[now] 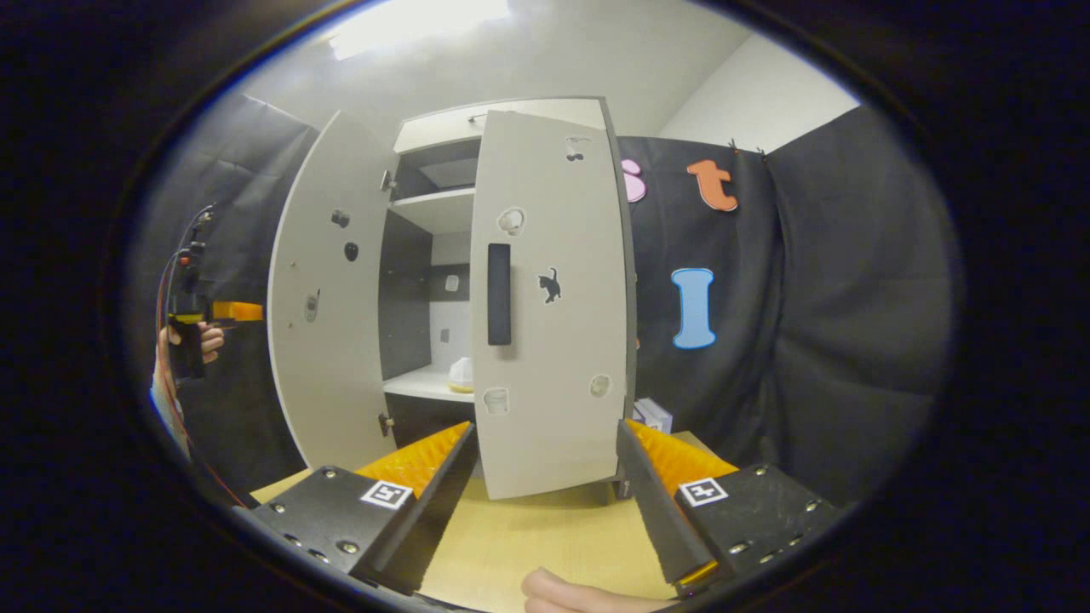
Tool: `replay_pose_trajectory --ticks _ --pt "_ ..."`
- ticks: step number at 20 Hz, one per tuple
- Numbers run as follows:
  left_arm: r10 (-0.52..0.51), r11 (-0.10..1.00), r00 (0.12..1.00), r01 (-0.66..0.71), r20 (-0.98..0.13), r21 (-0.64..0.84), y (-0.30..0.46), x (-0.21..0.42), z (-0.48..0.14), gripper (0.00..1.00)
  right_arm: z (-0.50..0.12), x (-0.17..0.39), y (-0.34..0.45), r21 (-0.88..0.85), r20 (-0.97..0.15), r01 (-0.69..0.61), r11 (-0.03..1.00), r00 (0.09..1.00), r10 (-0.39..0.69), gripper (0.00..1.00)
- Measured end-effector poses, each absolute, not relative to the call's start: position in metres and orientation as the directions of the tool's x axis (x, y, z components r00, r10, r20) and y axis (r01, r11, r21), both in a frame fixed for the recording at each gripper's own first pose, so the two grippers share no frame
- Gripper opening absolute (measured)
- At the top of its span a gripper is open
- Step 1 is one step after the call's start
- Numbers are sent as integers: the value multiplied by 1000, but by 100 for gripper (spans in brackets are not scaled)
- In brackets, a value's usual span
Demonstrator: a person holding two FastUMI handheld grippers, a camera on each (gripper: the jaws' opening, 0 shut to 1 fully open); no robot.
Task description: Grab one shoe with the right hand and put it into the shoe cabinet, grab the other shoe with the left hand and put it into the shoe cabinet; then close the right door with the right hand and the left door with the left hand.
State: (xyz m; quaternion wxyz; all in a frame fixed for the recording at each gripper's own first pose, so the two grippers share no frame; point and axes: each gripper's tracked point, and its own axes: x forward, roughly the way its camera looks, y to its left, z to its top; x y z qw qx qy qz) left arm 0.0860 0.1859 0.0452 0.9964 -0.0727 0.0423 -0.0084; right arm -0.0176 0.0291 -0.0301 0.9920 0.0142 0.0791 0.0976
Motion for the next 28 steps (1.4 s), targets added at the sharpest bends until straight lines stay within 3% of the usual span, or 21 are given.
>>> replay_pose_trajectory --ticks 9,10,11,13,14,15,19,21,25,28 --pt "-29 997 994 21 -109 -76 141 90 68 95 -21 -65 34 84 -116 -248 965 959 257 98" --pt "-25 997 993 17 -119 -74 141 89 66 90 -20 -69 37 87 -114 -257 962 957 266 98" --pt "-21 997 992 12 -125 -76 140 89 67 95 -20 -71 38 90 -112 -268 959 954 277 98" --pt "-29 997 990 18 -135 -78 138 89 67 90 -19 -73 40 101 -108 -279 955 951 290 98" --pt "-35 997 989 24 -140 -79 135 89 67 95 -18 -73 40 109 -105 -278 954 951 290 98" --pt "-41 997 989 31 -141 -72 130 88 67 90 -19 -72 38 115 -110 -274 955 952 286 98" --pt "-65 998 991 61 -117 -35 109 90 71 90 -25 -67 33 136 -134 -249 959 954 267 98" --pt "-70 997 993 68 -98 -31 96 87 73 99 -27 -65 30 139 -143 -239 961 955 258 98" --pt "-56 998 995 55 -85 -10 86 98 71 90 -33 -64 28 105 -157 -226 968 958 241 99" --pt "-78 996 990 72 -114 -54 67 106 61 90 -31 -64 25 103 -150 -224 969 960 238 98"
